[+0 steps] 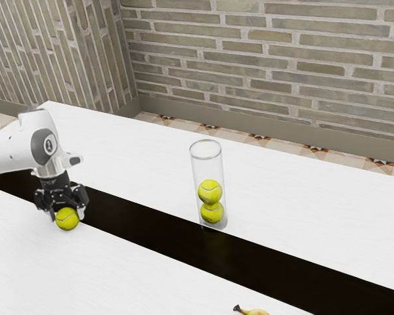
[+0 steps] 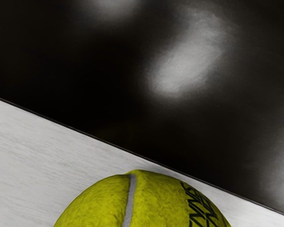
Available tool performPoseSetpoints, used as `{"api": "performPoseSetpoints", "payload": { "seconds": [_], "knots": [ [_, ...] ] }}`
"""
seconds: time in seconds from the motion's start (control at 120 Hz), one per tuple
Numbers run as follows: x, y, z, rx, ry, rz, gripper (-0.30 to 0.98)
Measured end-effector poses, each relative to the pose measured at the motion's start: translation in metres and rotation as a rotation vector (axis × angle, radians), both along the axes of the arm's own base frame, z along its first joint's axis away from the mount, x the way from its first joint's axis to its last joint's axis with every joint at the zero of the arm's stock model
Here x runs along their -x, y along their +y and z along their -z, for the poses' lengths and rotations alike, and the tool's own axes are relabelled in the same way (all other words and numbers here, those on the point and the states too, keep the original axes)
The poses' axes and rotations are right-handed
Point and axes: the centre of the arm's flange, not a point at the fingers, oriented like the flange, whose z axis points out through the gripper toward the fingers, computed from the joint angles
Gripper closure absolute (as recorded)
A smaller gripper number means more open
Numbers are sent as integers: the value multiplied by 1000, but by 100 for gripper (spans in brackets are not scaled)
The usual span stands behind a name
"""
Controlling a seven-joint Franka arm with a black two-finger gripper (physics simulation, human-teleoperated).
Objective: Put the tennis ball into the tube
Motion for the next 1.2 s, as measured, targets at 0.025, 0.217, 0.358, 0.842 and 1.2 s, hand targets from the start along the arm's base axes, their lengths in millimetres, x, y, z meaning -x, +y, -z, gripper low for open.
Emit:
{"api": "performPoseSetpoints", "payload": {
  "seconds": [0.025,0.217,0.358,0.842,1.2],
  "knots": [
    [0,0,0,1,0,0,0],
    [0,0,3,7,0,1,5],
    [0,0,2,8,-2,4,18],
    [-19,-14,-84,-34,-131,51,29],
    [-105,-161,-299,-87,-267,247,30]
  ]
}}
